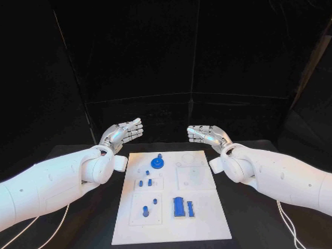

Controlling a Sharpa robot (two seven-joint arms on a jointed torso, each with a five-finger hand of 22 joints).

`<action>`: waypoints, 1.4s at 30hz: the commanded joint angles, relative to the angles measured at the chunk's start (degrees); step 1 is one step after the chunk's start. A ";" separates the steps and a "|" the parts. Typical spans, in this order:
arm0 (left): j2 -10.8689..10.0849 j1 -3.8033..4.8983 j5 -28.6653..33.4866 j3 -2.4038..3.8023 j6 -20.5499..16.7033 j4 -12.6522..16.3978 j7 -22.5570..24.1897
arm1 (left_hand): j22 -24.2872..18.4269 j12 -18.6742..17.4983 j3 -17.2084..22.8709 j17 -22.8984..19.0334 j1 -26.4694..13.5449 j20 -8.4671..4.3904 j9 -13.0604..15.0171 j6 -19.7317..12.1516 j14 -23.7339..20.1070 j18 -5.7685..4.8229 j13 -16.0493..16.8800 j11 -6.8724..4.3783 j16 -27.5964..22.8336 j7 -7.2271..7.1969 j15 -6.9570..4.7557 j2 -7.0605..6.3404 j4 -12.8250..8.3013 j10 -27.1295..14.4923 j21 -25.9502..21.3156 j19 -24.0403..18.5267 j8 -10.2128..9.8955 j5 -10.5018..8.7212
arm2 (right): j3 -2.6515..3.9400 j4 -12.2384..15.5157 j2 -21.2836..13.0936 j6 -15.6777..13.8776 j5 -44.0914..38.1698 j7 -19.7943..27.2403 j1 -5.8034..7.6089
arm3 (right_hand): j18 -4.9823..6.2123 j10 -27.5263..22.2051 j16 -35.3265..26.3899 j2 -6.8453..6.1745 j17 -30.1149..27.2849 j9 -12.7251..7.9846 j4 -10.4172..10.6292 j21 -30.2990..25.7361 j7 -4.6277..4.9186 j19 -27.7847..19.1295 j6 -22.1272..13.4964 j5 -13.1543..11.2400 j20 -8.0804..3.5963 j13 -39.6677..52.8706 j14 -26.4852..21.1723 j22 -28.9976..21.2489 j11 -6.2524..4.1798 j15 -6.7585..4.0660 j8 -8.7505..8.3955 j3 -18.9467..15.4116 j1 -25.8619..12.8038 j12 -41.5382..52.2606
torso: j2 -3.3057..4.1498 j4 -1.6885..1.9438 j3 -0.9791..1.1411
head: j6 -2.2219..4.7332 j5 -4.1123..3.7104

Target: Assemble the parts on the task board

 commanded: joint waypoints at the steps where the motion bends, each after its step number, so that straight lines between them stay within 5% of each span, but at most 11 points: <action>1: -1.15 -0.82 -0.66 0.78 -7.30 3.76 1.26 | -4.01 -2.34 -4.92 -0.89 -15.31 -3.36 -0.71 -11.59 -11.05 -2.25 -0.66 -2.10 -3.02 -2.39 -1.92 0.43 0.67 -11.53 -0.86 -9.05 -1.50 -0.70 | 0.38 4.18 -1.47 -6.78 3.76 2.00 -0.29 | -2.26 -13.00 -1.15 -0.85 -2.12 -2.44 -1.13 -4.22 -2.29 -11.02 -11.57 -3.18 -2.61 -0.68 -13.55 -2.17 -4.82 -1.65 -0.88 0.39 -17.92 -2.03 | 0.48 0.11 0.55 | -0.29 1.17; 2: -1.63 -1.19 -0.78 1.15 -8.95 5.25 1.45 | -4.37 -2.56 -5.38 -0.89 -16.72 -3.67 -0.71 -12.66 -12.07 -2.25 -0.66 -2.28 -3.29 -2.61 -5.95 0.43 0.67 -12.61 -0.86 -9.90 -1.50 -0.70 | 0.54 5.83 -2.12 -8.27 4.55 2.36 -0.45 | -2.25 -14.15 -1.15 -0.85 -2.29 -2.44 -1.13 -4.57 -2.50 -12.01 -12.59 -3.46 -2.82 -0.68 -14.74 -2.35 -4.82 -1.65 -0.88 0.39 -19.50 -2.21 | 0.51 0.12 0.58 | -0.32 1.28; 5: -3.17 -2.40 -1.15 2.31 -14.23 10.02 2.07 | -5.32 -3.12 -6.52 -0.89 -20.28 -4.45 -0.71 -15.35 -14.64 -2.87 -0.66 -6.52 -4.01 -3.15 -5.95 0.43 0.67 -15.27 -0.86 -11.99 -1.50 -0.70 | 1.05 11.11 -4.20 -13.00 7.08 3.48 -0.97 | -2.89 -17.36 -1.15 -0.85 -6.63 -2.44 -1.13 -5.62 -3.07 -14.71 -15.45 -4.24 -3.47 -0.68 -18.07 -6.78 -4.82 -1.65 -0.88 0.39 -23.91 -6.30 | 0.52 0.12 0.59 | -0.33 1.32; 6: -3.95 -3.01 -1.34 2.90 -16.93 12.45 2.38 | -5.69 -7.35 -6.99 -0.89 -21.74 -4.77 -0.71 -16.47 -15.71 -2.87 -0.66 -6.52 -4.30 -3.39 -5.95 0.43 0.67 -16.38 -0.86 -12.87 -1.50 -0.70 | 1.31 13.83 -5.27 -15.44 8.38 4.06 -1.23 | -2.88 -18.26 -1.15 -0.85 -6.63 -2.44 -1.13 -5.91 -7.16 -15.48 -16.27 -4.48 -3.66 -0.68 -19.02 -6.78 -4.82 -1.65 -0.88 0.39 -25.16 -6.30 | 0.52 0.12 0.59 | -0.33 1.32; 8: -4.92 -3.77 -1.58 3.64 -20.28 15.47 2.77 | -6.26 -7.35 -7.70 -0.89 -23.90 -5.25 -0.71 -18.09 -17.26 -3.11 -0.66 -6.52 -4.70 -7.43 -5.95 0.43 0.67 -18.04 -0.86 -14.14 -1.50 -0.70 | 1.65 17.34 -6.65 -18.59 10.06 4.81 -1.58 | -2.93 -20.30 -1.15 -0.85 -6.63 -2.44 -1.13 -6.56 -7.16 -17.20 -18.03 -4.99 -4.06 -0.68 -21.13 -6.78 -4.82 -1.65 -0.88 0.39 -27.96 -6.30 | 0.52 0.12 0.59 | -0.33 1.32; 9: -5.35 -4.10 -1.68 3.96 -21.74 16.79 2.94 | -6.51 -7.35 -7.95 -0.89 -24.82 -5.45 -0.71 -18.79 -17.93 -7.51 -0.66 -6.52 -4.90 -7.43 -5.95 0.43 0.67 -18.70 -0.86 -14.68 -1.50 -0.70 | 1.80 18.87 -7.26 -19.96 10.79 5.14 -1.73 | -3.32 -21.12 -1.15 -0.85 -6.63 -2.44 -1.13 -6.81 -7.16 -17.88 -18.73 -5.15 -8.17 -0.68 -21.95 -6.78 -4.82 -1.65 -0.88 0.39 -29.04 -6.30 | 0.52 0.12 0.59 | -0.33 1.32; 10: -5.54 -4.25 -1.72 4.11 -22.40 17.39 3.02 | -6.57 -7.35 -8.06 -0.89 -25.10 -5.50 -0.71 -18.98 -18.14 -7.51 -0.66 -6.52 -4.95 -7.43 -5.95 0.43 0.67 -18.92 -0.86 -14.86 -1.50 -0.70 | 1.87 19.57 -7.53 -20.59 11.12 5.29 -1.79 | -7.52 -21.40 -1.15 -0.85 -6.63 -2.44 -1.13 -6.90 -7.16 -18.10 -19.00 -5.24 -8.17 -0.68 -22.25 -6.78 -4.82 -1.65 -0.88 0.39 -29.44 -6.30 | 0.52 0.12 0.59 | -0.33 1.32; 13: -6.56 -5.05 -1.97 4.88 -25.92 20.56 3.43 | -7.24 -7.35 -8.89 -0.89 -27.69 -6.08 -0.71 -20.94 -20.00 -7.51 -0.66 -6.52 -9.40 -7.43 -5.95 0.43 0.67 -20.88 -0.86 -16.37 -1.50 -0.70 | 2.24 23.33 -9.01 -23.95 12.92 6.09 -2.16 | -3.51 -23.64 -1.15 -0.85 -6.63 -2.44 -1.13 -7.63 -7.16 -19.91 -21.02 -5.80 -8.17 -0.68 -24.59 -6.78 -4.82 -1.65 -0.88 0.39 -32.53 -6.30 | 0.52 0.12 0.59 | -0.33 1.32; 14: -6.83 -5.26 -2.04 5.09 -26.83 21.39 3.53 | -7.47 -7.35 -9.14 -0.89 -28.52 -6.25 -0.71 -21.59 -20.58 -7.51 -0.66 -6.52 -9.40 -7.43 -5.95 0.43 0.67 -21.51 -0.86 -16.89 -1.50 -0.70 | 2.33 24.32 -9.40 -24.84 13.39 6.30 -2.26 | -7.52 -24.29 -1.15 -0.85 -6.63 -2.44 -1.13 -7.84 -7.16 -20.53 -21.60 -5.95 -8.17 -0.68 -25.28 -6.78 -4.82 -1.65 -0.88 0.39 -33.45 -6.30 | 0.52 0.12 0.59 | -0.33 1.32; 17: -7.52 -5.80 -2.20 5.61 -29.21 23.53 3.81 | -8.12 -7.35 -9.94 -0.89 -30.98 -10.46 -0.71 -23.44 -22.39 -7.51 -0.66 -6.52 -9.40 -7.43 -5.95 0.43 0.67 -23.35 -0.86 -18.32 -1.50 -0.70 | 2.59 26.97 -10.44 -27.22 14.66 6.86 -2.52 | -7.52 -26.40 -1.15 -0.85 -6.63 -2.44 -1.13 -8.52 -7.16 -22.35 -23.46 -10.02 -8.17 -0.68 -27.45 -6.78 -4.82 -1.65 -0.88 0.39 -36.35 -6.30 | 0.52 0.12 0.59 | -0.33 1.32; 42: -7.79 -6.02 -2.27 5.82 -30.14 24.38 3.92 | -12.49 -7.35 -15.33 -0.89 -42.55 -10.46 -0.71 -36.14 -34.48 -7.51 -0.66 -6.52 -9.40 -7.43 -5.95 0.43 0.67 -36.00 -0.86 -28.23 -1.50 -0.70 | 2.71 28.24 -10.95 -28.36 15.27 7.14 -2.64 | -7.52 -35.63 -1.15 -0.85 -6.63 -2.44 -1.13 -13.18 -7.16 -30.14 -31.59 -10.02 -8.17 -0.68 -37.02 -6.78 -4.82 -1.65 -0.88 0.39 -49.12 -6.30 | 0.52 0.12 0.59 | -0.33 1.32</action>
